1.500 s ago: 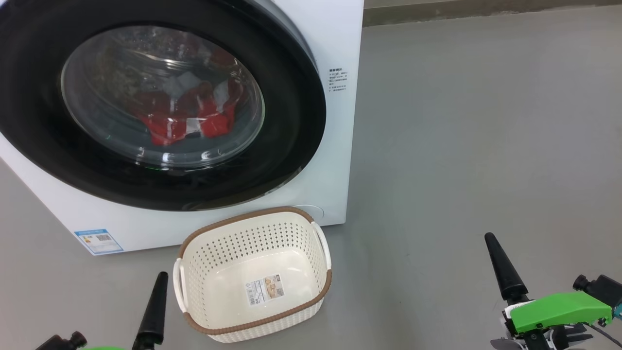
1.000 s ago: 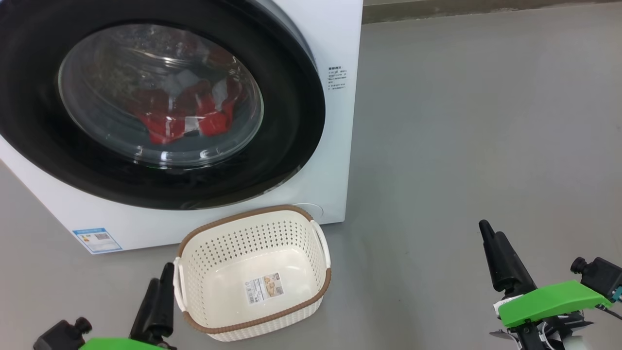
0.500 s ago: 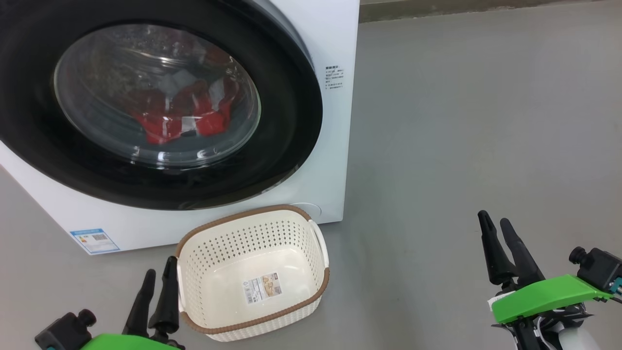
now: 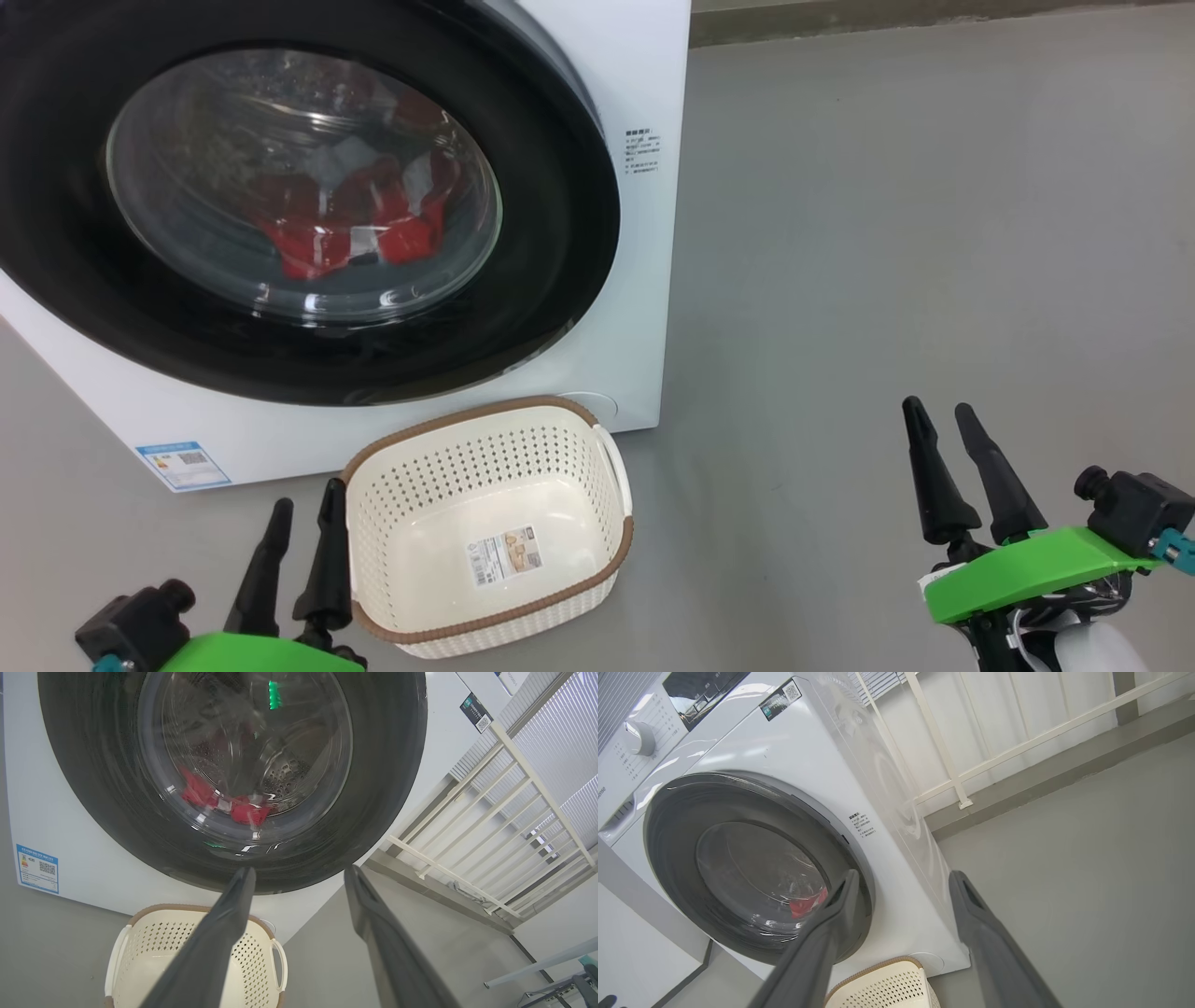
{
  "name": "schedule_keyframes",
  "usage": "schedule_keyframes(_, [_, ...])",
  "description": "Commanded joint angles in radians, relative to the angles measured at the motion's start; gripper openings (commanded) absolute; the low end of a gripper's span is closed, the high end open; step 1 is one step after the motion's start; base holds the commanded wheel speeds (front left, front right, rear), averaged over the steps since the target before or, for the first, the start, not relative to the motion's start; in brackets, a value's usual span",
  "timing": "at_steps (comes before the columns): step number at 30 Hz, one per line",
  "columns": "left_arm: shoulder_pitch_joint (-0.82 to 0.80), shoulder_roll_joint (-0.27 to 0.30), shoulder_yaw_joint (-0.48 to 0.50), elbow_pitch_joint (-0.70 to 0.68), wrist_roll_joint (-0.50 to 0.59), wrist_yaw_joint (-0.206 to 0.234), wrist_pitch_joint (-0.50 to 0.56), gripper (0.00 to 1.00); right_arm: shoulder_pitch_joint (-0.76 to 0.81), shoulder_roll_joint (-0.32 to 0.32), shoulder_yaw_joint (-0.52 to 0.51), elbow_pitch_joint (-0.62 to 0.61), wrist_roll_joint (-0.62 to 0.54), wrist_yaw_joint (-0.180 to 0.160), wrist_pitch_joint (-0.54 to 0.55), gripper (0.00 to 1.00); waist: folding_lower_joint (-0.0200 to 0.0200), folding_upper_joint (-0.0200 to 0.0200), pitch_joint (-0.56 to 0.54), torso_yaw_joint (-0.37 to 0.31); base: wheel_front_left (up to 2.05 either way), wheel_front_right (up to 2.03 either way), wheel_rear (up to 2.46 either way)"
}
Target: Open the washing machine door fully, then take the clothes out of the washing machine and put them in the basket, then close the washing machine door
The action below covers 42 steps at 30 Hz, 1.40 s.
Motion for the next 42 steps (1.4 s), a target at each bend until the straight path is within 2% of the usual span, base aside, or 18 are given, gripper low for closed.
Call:
schedule_keyframes(1, [-0.046, 0.019, 0.020, -0.032, 0.028, 0.007, -0.013, 1.00, -0.051, -0.010, 0.018, -0.033, -0.026, 0.000, -0.012, 1.00, 0.0000, 0.0000, -0.001, 0.000, 0.00, 0.00, 0.00])
schedule_keyframes(9, [-0.052, 0.019, 0.023, -0.043, 0.119, 0.004, -0.037, 1.00, -0.059, -0.023, 0.060, -0.023, -0.106, 0.000, -0.036, 1.00, 0.0000, 0.0000, -0.003, -0.003, 0.00, 0.00, 0.00])
schedule_keyframes(42, [-0.075, 0.023, 0.040, -0.100, 0.486, 0.020, -0.135, 1.00, -0.091, -0.034, 0.082, -0.088, -0.467, -0.001, -0.133, 1.00, 0.0000, 0.0000, 0.008, -0.009, 0.00, 0.00, 0.00])
